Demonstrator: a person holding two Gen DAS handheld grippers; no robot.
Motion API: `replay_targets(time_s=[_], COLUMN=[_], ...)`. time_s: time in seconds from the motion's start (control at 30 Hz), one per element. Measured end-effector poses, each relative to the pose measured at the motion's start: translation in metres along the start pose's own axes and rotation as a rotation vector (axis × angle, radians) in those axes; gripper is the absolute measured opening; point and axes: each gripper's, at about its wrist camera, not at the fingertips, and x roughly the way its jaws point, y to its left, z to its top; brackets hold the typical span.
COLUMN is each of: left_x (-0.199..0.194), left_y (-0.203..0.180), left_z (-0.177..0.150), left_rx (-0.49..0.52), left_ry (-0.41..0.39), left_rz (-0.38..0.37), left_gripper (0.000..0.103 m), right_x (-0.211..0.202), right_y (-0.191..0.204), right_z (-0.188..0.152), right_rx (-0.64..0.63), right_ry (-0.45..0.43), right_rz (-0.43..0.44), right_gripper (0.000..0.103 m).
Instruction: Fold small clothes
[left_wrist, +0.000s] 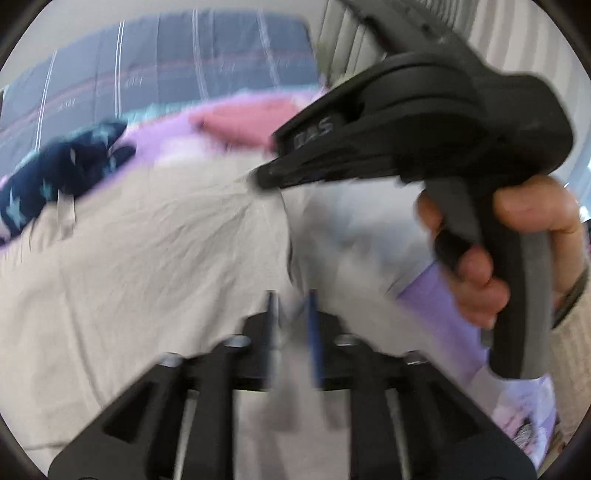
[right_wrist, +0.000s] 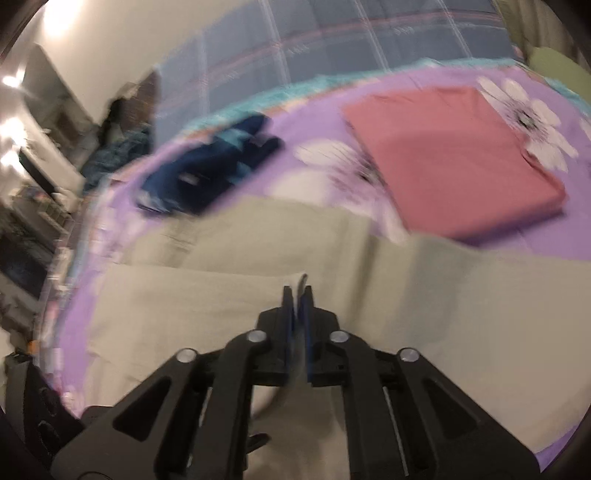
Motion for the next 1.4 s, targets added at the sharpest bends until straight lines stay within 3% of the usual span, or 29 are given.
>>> replay_targets(time_s=[0.03, 0.07, 0.13, 0.17, 0.3, 0.37, 0.4, 0.47, 0.5, 0.53, 0.57, 0.6, 0.73, 0.8, 0.87, 0.93, 1.03, 1.13, 1.27, 1.4], left_x=[-0.001, -0.007, -0.026, -0.037, -0.069, -0.074, -0.076, -0.085, -0.092, -0.106, -0.114, -0.12, -0.13, -0.138, -0.141, -0.135, -0.116, -0.078, -0.077, -0.077], left_y=[0.004, 0.01, 0.027, 0.036, 0.073, 0.106, 0.126, 0.158, 0.179, 0.205, 0.218, 0.227, 0.23, 0.215, 0.198, 0.178, 0.156, 0.147, 0.138, 0.137], left_z=[-0.005, -0.008, -0.012, -0.014, -0.027, -0.042, -0.055, -0.082, -0.094, -0.103, -0.108, -0.11, -0.11, -0.112, -0.104, -0.091, -0.084, -0.091, -0.088, -0.088], left_rx=[-0.004, -0.002, 0.005, -0.003, -0.059, -0.093, -0.107, -0.156, -0.225, -0.344, -0.397, -0.412, -0.417, -0.411, -0.382, -0.31, -0.237, -0.204, -0.155, -0.144], left_ry=[0.005, -0.009, -0.045, -0.065, -0.091, -0.062, -0.043, 0.007, 0.013, -0.017, -0.03, -0.031, -0.036, -0.055, -0.086, -0.104, -0.093, -0.007, -0.006, -0.005], left_rz=[0.011, 0.016, 0.044, 0.074, 0.171, 0.273, 0.364, 0.489, 0.481, 0.413, 0.409, 0.445, 0.462, 0.429, 0.343, 0.324, 0.305, 0.315, 0.372, 0.384], left_gripper=[0.037, 0.038, 0.051, 0.053, 0.055, 0.056, 0.057, 0.06, 0.075, 0.071, 0.063, 0.048, 0.045, 0.04, 0.028, 0.017, 0.016, 0.016, 0.016, 0.016], right_x=[0.003, 0.004, -0.002, -0.008, -0.027, -0.024, -0.018, -0.003, -0.007, -0.01, -0.013, -0.018, -0.038, -0.067, -0.095, -0.123, -0.17, -0.21, -0.228, -0.224], right_y=[-0.005, -0.008, -0.011, -0.01, 0.008, 0.018, 0.02, 0.019, 0.019, 0.019, 0.018, 0.016, 0.001, -0.017, -0.048, -0.087, -0.161, -0.228, -0.3, -0.323], right_z=[-0.005, -0.011, -0.021, -0.026, -0.053, -0.069, -0.077, -0.093, -0.098, -0.1, -0.1, -0.101, -0.11, -0.114, -0.114, -0.115, -0.122, -0.135, -0.162, -0.175], right_rx=[0.011, 0.012, 0.005, -0.003, -0.06, -0.102, -0.113, -0.146, -0.159, -0.154, -0.14, -0.11, -0.012, 0.047, 0.134, 0.259, 0.487, 0.681, 0.926, 0.997], right_ry=[-0.003, -0.008, -0.019, -0.029, -0.029, 0.003, 0.023, 0.042, 0.003, -0.008, -0.006, -0.001, -0.013, -0.096, -0.181, -0.259, -0.367, -0.477, -0.505, -0.536], right_rz=[-0.06, -0.068, -0.043, -0.029, 0.137, 0.17, 0.146, 0.072, 0.072, 0.068, 0.064, 0.059, 0.057, 0.051, -0.003, -0.06, -0.111, -0.152, -0.099, -0.021], right_gripper=[0.013, 0.014, 0.014, 0.014, 0.013, 0.021, 0.025, 0.022, 0.022, 0.023, 0.023, 0.025, 0.025, 0.025, 0.026, 0.026, 0.026, 0.026, 0.026, 0.035])
